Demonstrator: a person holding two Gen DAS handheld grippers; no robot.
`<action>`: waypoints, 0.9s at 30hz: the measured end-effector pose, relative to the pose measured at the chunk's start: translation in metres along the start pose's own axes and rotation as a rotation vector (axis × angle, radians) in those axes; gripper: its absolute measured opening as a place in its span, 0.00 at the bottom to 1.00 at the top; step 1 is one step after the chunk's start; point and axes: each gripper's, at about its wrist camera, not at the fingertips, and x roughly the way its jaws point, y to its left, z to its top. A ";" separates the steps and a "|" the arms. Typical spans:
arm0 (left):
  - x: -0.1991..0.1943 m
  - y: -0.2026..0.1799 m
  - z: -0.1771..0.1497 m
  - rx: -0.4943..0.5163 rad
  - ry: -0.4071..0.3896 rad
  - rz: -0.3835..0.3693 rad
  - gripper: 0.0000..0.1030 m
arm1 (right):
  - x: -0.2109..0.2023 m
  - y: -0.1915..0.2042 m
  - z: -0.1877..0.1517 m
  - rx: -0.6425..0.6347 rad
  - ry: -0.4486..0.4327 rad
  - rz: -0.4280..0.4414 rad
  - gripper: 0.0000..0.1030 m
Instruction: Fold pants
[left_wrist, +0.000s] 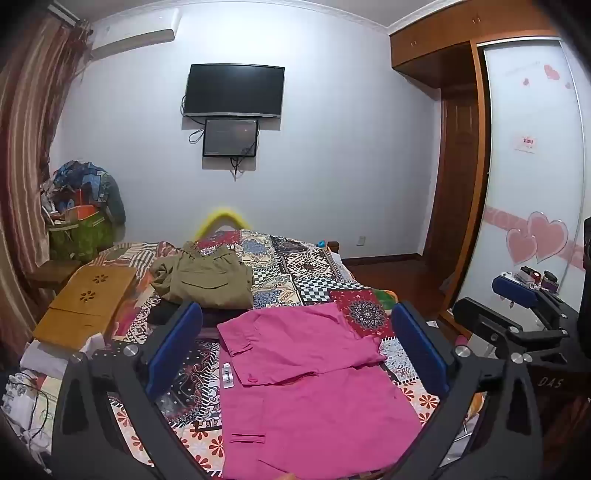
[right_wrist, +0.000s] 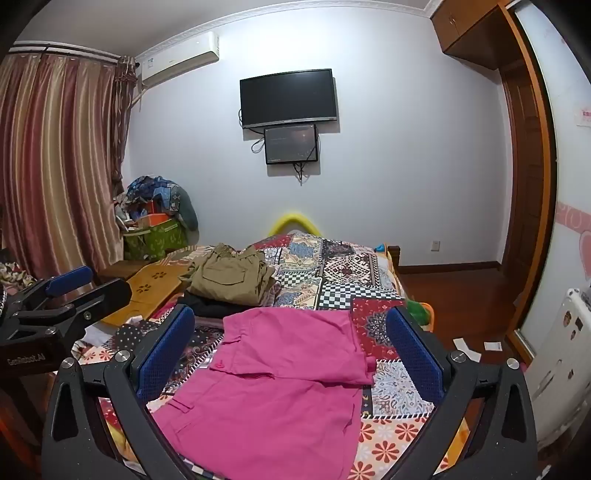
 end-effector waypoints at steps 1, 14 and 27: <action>0.000 0.000 0.000 0.002 0.001 -0.001 1.00 | 0.000 0.000 0.000 0.001 0.001 0.000 1.00; -0.001 0.002 -0.002 0.020 -0.001 0.016 1.00 | 0.000 0.003 -0.001 0.000 -0.008 0.007 1.00; 0.000 0.000 -0.008 0.023 -0.007 0.021 1.00 | 0.002 0.003 -0.001 0.003 -0.003 0.009 1.00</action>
